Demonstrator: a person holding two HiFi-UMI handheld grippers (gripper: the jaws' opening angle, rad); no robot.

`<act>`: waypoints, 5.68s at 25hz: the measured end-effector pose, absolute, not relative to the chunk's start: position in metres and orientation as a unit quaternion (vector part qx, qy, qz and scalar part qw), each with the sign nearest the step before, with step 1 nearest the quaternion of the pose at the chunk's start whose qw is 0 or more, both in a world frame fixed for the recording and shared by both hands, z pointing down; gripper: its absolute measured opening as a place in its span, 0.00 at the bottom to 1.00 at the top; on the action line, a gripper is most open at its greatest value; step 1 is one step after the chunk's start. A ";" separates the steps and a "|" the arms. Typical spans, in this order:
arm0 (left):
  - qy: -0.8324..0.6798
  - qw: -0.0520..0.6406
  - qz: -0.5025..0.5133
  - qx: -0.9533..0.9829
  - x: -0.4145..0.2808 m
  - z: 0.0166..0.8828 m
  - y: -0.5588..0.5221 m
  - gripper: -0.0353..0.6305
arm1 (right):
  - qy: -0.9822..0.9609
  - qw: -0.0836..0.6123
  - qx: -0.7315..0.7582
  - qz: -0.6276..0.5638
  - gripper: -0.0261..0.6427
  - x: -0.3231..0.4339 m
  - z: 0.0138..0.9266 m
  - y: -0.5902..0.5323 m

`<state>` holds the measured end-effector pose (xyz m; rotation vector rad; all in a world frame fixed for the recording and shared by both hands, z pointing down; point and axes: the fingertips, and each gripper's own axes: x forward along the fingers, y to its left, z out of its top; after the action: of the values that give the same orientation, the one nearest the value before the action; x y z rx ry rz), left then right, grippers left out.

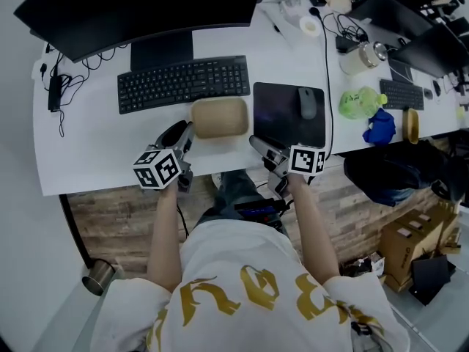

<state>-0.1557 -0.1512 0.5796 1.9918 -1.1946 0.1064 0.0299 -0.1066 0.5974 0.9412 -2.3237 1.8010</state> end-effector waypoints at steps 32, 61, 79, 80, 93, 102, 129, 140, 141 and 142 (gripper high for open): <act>-0.436 0.448 0.025 0.780 -0.148 0.597 -0.158 0.19 | -0.738 0.028 0.312 0.598 0.18 0.015 0.610 -0.121; -0.436 0.422 0.028 0.795 -0.140 0.578 -0.154 0.19 | -0.752 0.038 0.307 0.582 0.18 0.017 0.595 -0.112; -0.441 0.400 0.011 0.803 -0.135 0.548 -0.152 0.18 | -0.779 0.029 0.311 0.543 0.16 0.025 0.556 -0.116; -0.442 0.398 0.010 0.804 -0.135 0.545 -0.152 0.18 | -0.781 0.029 0.310 0.541 0.16 0.024 0.554 -0.116; -0.455 0.381 -0.003 0.805 -0.132 0.508 -0.156 0.18 | -0.795 0.026 0.300 0.527 0.16 0.027 0.519 -0.121; -0.468 0.378 -0.041 0.798 -0.131 0.476 -0.154 0.17 | -0.803 0.012 0.290 0.521 0.15 0.027 0.495 -0.116; -0.467 0.375 -0.059 0.799 -0.136 0.462 -0.157 0.17 | -0.808 0.001 0.283 0.517 0.14 0.023 0.480 -0.117; -0.468 0.377 -0.057 0.797 -0.136 0.464 -0.158 0.17 | -0.809 0.004 0.287 0.513 0.14 0.023 0.482 -0.119; -0.468 0.378 -0.056 0.797 -0.136 0.464 -0.158 0.17 | -0.809 0.004 0.287 0.513 0.14 0.023 0.483 -0.118; -0.467 0.378 -0.055 0.797 -0.136 0.465 -0.159 0.17 | -0.809 0.005 0.286 0.514 0.14 0.023 0.484 -0.118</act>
<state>-0.1359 -0.1585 0.4651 2.0384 -1.1942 -0.1410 0.0226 -0.1181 0.4835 0.8972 -2.5338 1.6086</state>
